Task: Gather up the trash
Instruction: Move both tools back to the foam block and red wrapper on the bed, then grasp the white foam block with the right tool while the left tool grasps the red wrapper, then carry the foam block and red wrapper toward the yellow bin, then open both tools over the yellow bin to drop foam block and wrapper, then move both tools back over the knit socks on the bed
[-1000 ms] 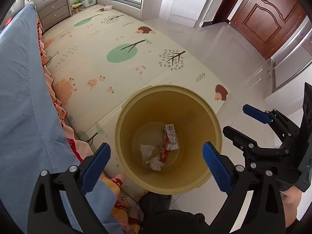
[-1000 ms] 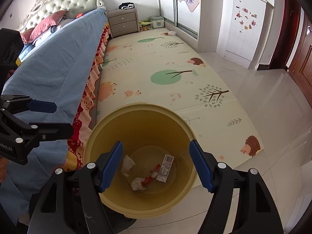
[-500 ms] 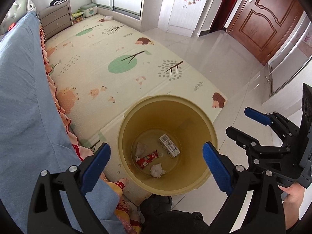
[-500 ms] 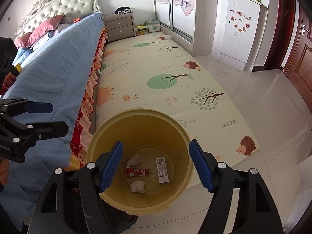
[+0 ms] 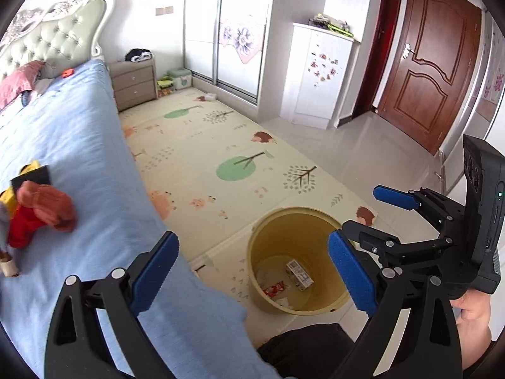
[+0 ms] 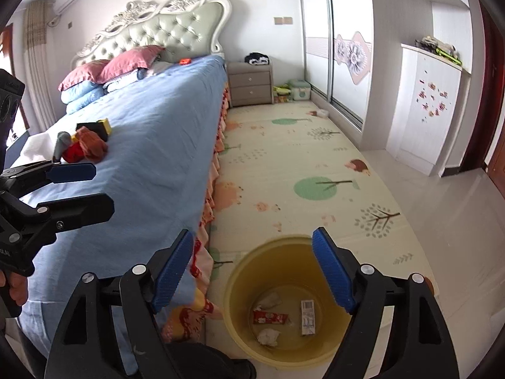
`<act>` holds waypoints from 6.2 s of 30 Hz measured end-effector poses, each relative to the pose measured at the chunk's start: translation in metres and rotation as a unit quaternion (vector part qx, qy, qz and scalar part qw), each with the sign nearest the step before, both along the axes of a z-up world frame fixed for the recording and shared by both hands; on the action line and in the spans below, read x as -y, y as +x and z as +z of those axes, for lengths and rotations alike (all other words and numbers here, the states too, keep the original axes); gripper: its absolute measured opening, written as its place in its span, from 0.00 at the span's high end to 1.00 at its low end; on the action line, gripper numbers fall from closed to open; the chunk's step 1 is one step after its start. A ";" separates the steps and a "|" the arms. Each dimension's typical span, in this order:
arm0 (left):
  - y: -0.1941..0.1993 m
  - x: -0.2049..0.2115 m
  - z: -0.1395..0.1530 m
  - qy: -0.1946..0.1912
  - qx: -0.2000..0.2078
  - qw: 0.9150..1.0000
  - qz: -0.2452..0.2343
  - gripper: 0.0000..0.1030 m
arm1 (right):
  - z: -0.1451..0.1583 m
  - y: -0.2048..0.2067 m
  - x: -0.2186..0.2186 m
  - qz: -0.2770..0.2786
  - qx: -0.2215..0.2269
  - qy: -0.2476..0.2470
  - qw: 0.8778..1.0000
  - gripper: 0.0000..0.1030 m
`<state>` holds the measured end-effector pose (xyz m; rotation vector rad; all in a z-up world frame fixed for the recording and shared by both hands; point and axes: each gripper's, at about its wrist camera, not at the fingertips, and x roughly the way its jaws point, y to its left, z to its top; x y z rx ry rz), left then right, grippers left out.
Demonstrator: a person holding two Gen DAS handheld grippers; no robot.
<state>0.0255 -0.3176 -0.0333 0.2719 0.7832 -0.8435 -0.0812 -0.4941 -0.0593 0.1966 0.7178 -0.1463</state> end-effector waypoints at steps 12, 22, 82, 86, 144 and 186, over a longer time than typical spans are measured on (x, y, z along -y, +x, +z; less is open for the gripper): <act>0.039 -0.213 0.050 -0.016 0.090 0.965 0.245 0.04 | 0.052 0.043 -0.127 0.128 0.106 0.002 0.986 0.08; 0.064 -0.320 0.031 -0.008 0.061 0.943 0.328 0.04 | 0.080 0.104 -0.242 0.219 0.121 -0.013 0.968 0.08; 0.185 -0.358 -0.029 0.004 -0.083 0.949 0.304 0.04 | 0.044 0.315 -0.380 0.312 -0.021 -0.220 0.924 0.77; 0.184 -0.351 -0.030 0.017 -0.067 0.951 0.301 0.07 | 0.050 0.309 -0.372 0.301 0.000 -0.203 0.932 0.77; 0.047 0.048 -0.016 -0.007 -0.076 0.996 -0.040 0.98 | -0.003 -0.006 0.058 -0.041 -0.032 -0.063 0.997 0.77; 0.032 0.161 -0.129 0.158 -0.133 0.975 -0.087 0.12 | -0.109 -0.026 0.114 -0.077 -0.147 -0.006 0.986 0.29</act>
